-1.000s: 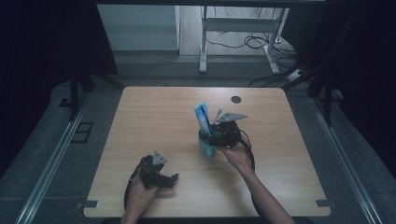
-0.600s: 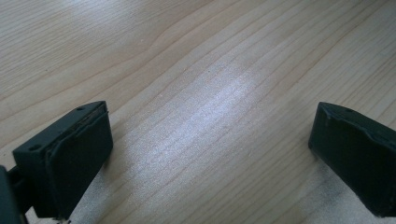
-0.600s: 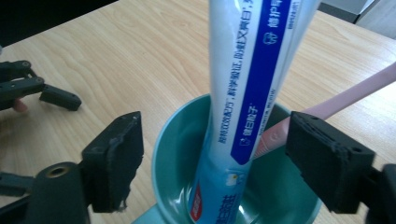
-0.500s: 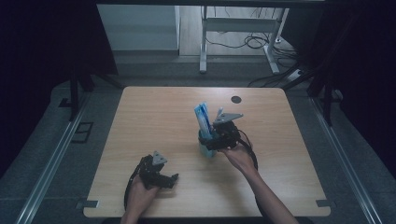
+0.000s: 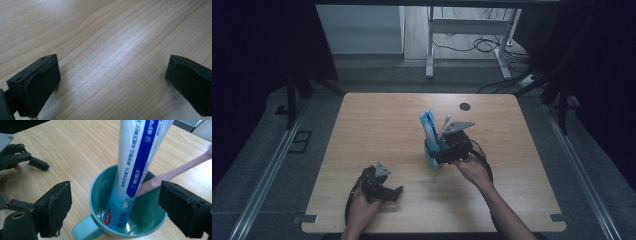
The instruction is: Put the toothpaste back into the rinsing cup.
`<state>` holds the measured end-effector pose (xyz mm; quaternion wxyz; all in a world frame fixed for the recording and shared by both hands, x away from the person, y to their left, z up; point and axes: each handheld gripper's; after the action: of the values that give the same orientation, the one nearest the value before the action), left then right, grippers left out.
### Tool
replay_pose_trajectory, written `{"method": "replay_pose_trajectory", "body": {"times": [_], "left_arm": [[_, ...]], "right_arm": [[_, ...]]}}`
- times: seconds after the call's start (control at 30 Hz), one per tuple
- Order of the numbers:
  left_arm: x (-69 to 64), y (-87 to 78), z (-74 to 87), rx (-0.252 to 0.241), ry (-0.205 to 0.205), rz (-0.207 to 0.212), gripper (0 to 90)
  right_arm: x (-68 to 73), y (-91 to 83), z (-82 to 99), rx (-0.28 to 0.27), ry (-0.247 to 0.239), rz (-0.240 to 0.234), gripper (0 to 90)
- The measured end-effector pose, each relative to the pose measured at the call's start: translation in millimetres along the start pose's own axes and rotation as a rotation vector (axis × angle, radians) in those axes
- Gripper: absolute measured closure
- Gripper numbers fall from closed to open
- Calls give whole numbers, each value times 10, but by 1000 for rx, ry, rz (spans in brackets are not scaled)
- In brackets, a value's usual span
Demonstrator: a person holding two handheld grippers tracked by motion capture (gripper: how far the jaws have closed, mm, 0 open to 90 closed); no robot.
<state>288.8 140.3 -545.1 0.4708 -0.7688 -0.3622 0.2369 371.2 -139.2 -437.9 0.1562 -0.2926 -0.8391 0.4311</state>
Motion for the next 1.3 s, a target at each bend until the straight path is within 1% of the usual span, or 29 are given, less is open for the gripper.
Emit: {"method": "replay_pose_trajectory", "body": {"times": [0.4, 0.6, 0.9, 1.1, 1.3], "left_arm": [[-1, 0, 0, 0, -1, -1, 0], [-2, 1, 0, -2, -2, 1, 0], [-2, 1, 0, -2, -2, 1, 0], [-2, 1, 0, -2, -2, 1, 0], [-3, 3, 0, -4, -3, 0, 0]], "right_arm": [[-45, -97, 92, 24, 5, -5, 92], [-66, -140, 154, 35, 5, 0, 83], [-118, -210, 260, 34, 14, 10, 80], [-149, -224, 342, 40, 15, 17, 79], [-178, -244, 436, 33, 14, 30, 79]]}}
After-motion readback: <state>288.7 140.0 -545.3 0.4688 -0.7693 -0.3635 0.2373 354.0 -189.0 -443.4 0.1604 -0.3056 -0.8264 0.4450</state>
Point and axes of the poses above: each handheld gripper's, and its own axes: y roughly forward along the jaws, z roughly out of its underside, x roughly to its left, and after that the axes turned 15 degrees about x, right-handed
